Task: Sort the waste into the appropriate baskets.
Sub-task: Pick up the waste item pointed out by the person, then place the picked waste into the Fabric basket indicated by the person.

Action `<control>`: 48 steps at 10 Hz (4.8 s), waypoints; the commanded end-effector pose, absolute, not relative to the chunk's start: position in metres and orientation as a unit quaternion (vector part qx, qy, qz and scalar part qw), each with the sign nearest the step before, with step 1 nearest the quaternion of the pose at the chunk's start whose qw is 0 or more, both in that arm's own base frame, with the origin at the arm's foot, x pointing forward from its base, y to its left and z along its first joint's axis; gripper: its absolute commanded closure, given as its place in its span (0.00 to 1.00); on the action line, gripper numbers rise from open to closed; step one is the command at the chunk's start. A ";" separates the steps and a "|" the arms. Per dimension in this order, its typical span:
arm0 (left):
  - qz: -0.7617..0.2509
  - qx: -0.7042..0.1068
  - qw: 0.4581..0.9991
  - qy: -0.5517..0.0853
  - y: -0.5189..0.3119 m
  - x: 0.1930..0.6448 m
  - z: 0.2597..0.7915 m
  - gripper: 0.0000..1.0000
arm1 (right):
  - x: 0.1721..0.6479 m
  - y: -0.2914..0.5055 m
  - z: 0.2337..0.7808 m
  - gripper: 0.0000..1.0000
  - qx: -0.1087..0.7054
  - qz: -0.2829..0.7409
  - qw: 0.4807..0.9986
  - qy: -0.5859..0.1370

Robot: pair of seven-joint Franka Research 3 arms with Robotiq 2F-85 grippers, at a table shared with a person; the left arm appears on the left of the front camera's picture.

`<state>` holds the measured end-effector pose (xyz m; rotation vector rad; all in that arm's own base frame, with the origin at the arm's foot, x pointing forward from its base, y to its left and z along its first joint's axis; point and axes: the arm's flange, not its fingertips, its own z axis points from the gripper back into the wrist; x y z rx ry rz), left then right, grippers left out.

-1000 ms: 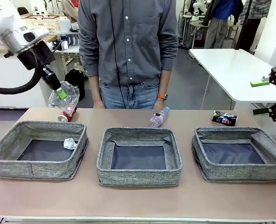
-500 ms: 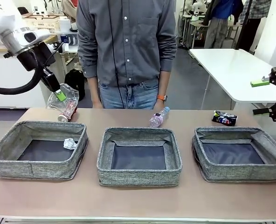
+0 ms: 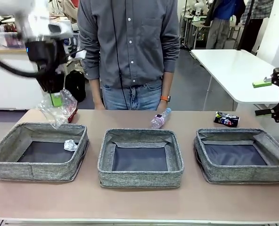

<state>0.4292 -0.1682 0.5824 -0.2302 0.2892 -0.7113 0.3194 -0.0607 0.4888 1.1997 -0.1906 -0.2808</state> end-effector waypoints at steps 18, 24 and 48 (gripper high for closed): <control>-0.101 -0.060 0.978 0.175 -0.400 0.447 0.807 1.00 | 0.319 -0.061 0.488 0.00 0.563 -0.124 0.812 -0.093; -0.065 -0.044 0.979 0.186 -0.378 0.402 0.730 1.00 | 0.319 -0.061 0.488 0.00 0.563 -0.124 0.812 -0.093; -0.070 -0.071 0.986 0.137 -0.376 0.380 0.770 1.00 | 0.319 -0.061 0.488 0.00 0.563 -0.124 0.812 -0.093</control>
